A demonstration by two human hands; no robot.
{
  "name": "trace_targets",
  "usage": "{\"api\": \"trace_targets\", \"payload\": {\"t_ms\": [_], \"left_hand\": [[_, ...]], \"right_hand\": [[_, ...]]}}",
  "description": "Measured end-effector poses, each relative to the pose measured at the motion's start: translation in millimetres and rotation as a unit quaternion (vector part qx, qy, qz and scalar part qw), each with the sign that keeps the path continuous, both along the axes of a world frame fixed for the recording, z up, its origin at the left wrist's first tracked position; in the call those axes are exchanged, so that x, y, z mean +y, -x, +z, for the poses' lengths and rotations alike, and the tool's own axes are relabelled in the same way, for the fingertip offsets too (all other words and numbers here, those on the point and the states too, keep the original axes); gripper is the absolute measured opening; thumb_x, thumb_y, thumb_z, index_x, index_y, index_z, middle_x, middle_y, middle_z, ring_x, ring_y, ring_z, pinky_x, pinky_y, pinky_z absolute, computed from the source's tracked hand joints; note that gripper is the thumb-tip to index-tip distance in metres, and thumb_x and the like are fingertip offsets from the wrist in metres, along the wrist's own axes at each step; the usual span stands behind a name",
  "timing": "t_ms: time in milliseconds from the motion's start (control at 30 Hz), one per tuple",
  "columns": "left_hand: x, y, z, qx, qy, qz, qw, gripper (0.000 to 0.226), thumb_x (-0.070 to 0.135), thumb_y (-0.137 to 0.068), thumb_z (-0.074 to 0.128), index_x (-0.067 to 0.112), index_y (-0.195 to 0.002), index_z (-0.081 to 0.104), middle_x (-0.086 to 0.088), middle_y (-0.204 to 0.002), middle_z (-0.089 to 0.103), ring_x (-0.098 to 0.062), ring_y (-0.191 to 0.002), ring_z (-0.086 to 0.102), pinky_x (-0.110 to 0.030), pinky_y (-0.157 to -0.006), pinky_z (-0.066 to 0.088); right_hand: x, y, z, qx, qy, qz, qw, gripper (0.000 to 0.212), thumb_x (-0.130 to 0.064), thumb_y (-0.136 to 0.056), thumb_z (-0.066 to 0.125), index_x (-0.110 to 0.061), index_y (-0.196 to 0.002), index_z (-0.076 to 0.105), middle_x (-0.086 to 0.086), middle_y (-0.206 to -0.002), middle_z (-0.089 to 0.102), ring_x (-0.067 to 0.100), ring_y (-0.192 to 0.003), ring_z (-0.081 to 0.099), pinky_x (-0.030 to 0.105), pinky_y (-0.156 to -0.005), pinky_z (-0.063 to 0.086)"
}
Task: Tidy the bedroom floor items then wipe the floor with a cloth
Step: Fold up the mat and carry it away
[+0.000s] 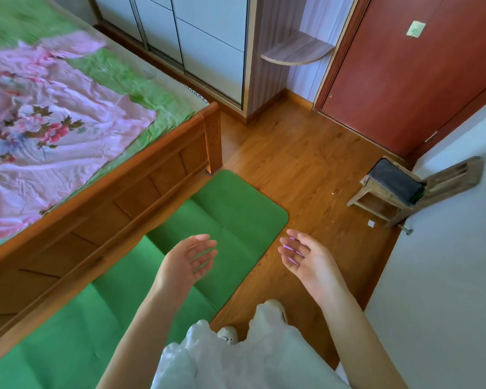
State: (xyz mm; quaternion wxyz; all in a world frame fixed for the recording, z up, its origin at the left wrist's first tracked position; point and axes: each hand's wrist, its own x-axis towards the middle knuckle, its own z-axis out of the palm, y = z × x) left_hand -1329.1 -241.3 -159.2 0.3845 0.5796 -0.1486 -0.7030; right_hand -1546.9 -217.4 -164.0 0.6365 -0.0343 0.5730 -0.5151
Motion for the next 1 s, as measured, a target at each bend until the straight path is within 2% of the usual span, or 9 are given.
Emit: {"api": "trace_targets", "payload": {"t_ms": [333,533,700,867,1000], "left_hand": [[-25,38,-4,0.008,-0.009,0.146,0.989,0.02,0.016,-0.095,0.042,0.012,-0.091,0.062,-0.004,-0.089,0.068,-0.02,-0.086,0.062,-0.031,-0.081,0.047],[-28,55,-10,0.024,-0.008,0.237,0.971,0.024,0.018,-0.096,0.039,0.013,-0.088,0.061,-0.001,-0.079,0.071,-0.019,-0.084,0.062,-0.031,-0.08,0.046],[-14,51,-20,0.03,-0.005,0.313,0.949,0.025,0.019,-0.096,0.038,0.013,-0.089,0.06,0.0,-0.078,0.071,-0.013,-0.069,0.067,-0.03,-0.074,0.046],[7,38,-30,0.02,-0.007,0.361,0.932,0.022,0.018,-0.095,0.04,0.012,-0.089,0.061,0.0,-0.076,0.072,-0.015,-0.074,0.066,-0.032,-0.083,0.045],[21,18,-38,0.018,-0.006,0.391,0.92,0.023,0.018,-0.095,0.04,0.012,-0.09,0.061,-0.001,-0.079,0.072,-0.015,-0.073,0.068,-0.034,-0.084,0.046]], "right_hand": [[-85,44,3,0.008,0.005,0.158,0.987,0.019,-0.013,-0.097,0.043,-0.007,-0.102,0.061,0.008,-0.084,0.066,0.019,-0.073,0.062,0.028,-0.065,0.05],[-131,58,-3,0.013,0.008,0.245,0.969,0.019,-0.013,-0.096,0.044,-0.008,-0.101,0.062,0.006,-0.081,0.069,0.016,-0.069,0.066,0.024,-0.06,0.053],[-156,49,-10,0.023,0.007,0.312,0.95,0.019,-0.013,-0.096,0.045,-0.007,-0.099,0.062,0.006,-0.081,0.068,0.018,-0.072,0.064,0.024,-0.062,0.053],[-170,22,-21,0.026,0.0,0.357,0.934,0.02,-0.012,-0.097,0.044,-0.007,-0.099,0.062,0.007,-0.084,0.067,0.018,-0.075,0.063,0.027,-0.067,0.05],[-170,-7,-33,0.0,-0.014,0.377,0.926,0.02,-0.013,-0.097,0.044,-0.007,-0.1,0.062,0.008,-0.085,0.067,0.019,-0.076,0.063,0.027,-0.067,0.051]]}}
